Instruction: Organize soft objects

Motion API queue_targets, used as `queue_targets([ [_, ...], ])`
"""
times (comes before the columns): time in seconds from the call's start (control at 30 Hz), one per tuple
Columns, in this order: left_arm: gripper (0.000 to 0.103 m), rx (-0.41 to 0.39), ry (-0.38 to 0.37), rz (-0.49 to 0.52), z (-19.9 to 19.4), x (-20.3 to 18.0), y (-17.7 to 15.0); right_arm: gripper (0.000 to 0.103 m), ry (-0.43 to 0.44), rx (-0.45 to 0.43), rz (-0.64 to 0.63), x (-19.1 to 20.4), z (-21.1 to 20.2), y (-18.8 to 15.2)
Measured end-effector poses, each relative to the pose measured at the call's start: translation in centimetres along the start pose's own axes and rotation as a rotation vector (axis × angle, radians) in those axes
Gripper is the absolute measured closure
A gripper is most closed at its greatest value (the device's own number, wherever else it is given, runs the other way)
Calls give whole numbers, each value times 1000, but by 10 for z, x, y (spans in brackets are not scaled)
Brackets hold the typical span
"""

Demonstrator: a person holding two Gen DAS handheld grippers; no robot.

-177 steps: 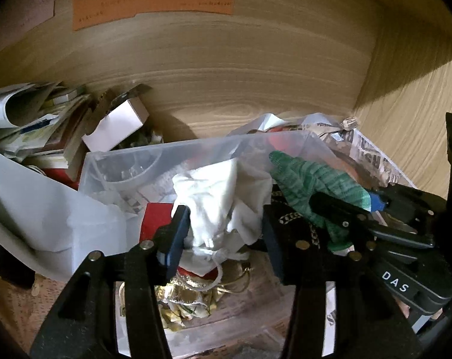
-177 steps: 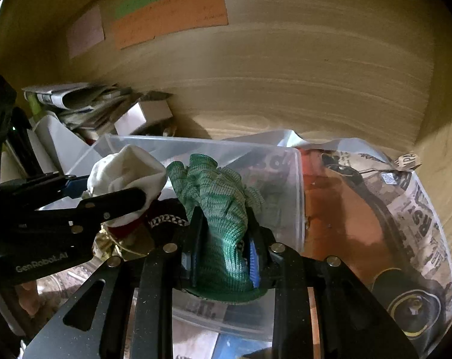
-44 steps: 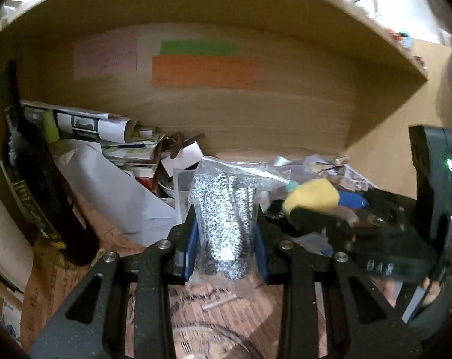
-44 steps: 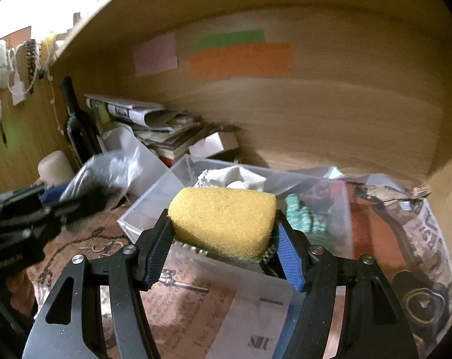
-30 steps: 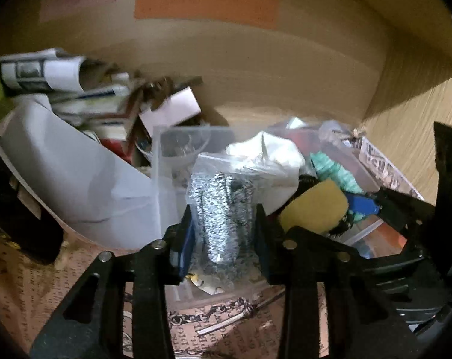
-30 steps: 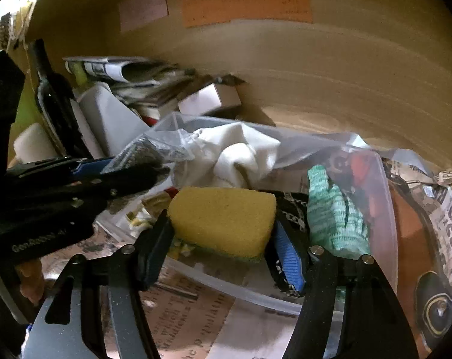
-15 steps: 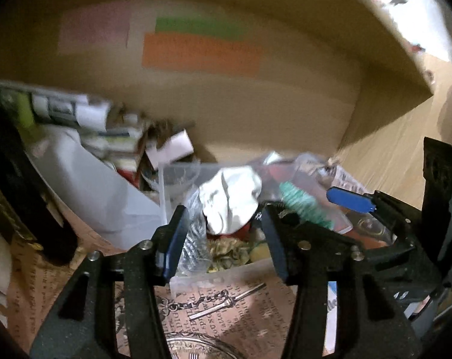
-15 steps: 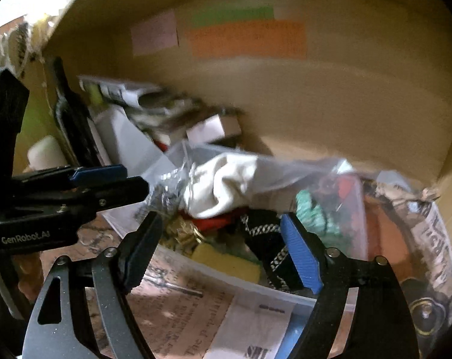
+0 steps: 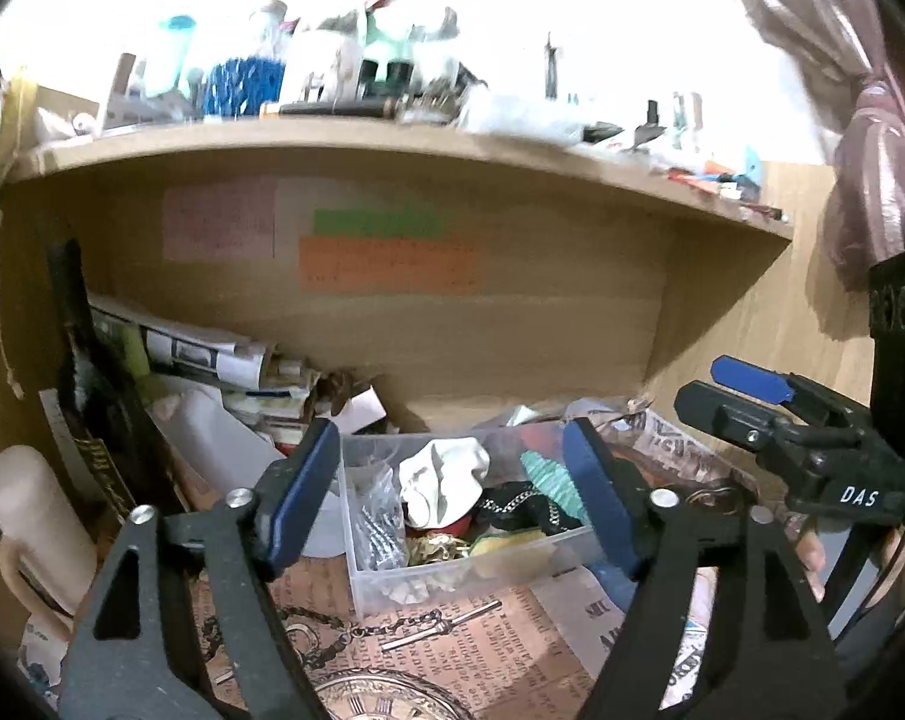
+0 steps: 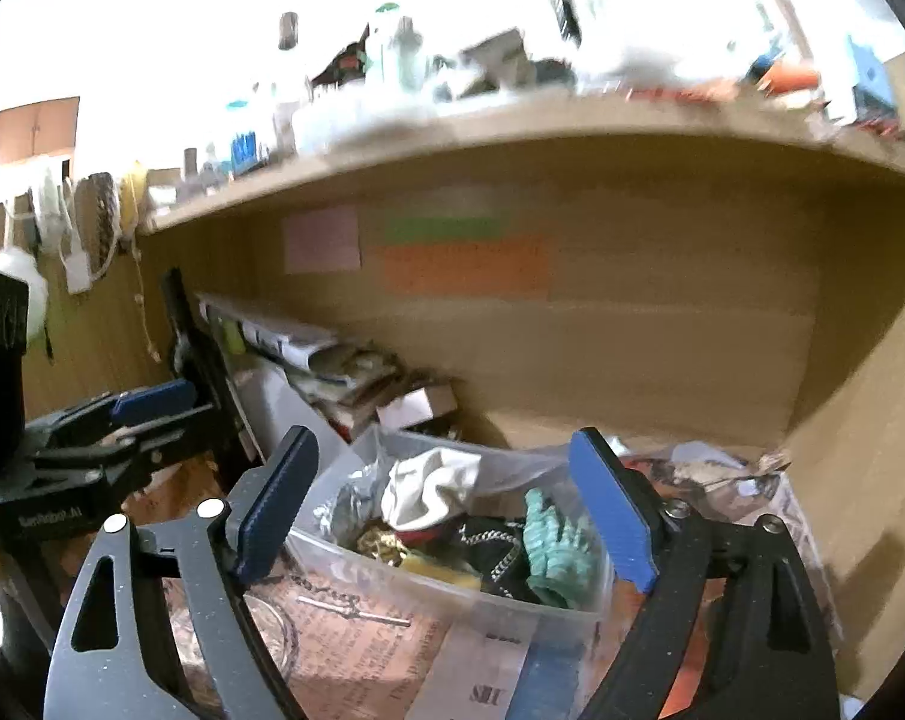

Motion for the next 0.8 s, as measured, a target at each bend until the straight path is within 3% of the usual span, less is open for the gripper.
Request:
queue_targets([
  [0.17, 10, -38, 29, 12, -15, -4, 1, 0, -22, -40, 2, 0, -14, 1],
  [0.33, 4, -54, 42, 14, -25, -6, 0, 0, -30, -41, 6, 0, -20, -1],
  [0.8, 1, -55, 62, 18, -27, -8, -4, 0, -35, -41, 14, 0, -27, -6],
])
Point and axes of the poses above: each gripper's, at about its wrist camera, not at the fingertips, and z roughly the way its jaws point, x to its left, y to its top, the point moved 10 cm from there along z, roughly the way its jaws point, and after that the axes turned 7 degrees about x, right-handed, at the moved point
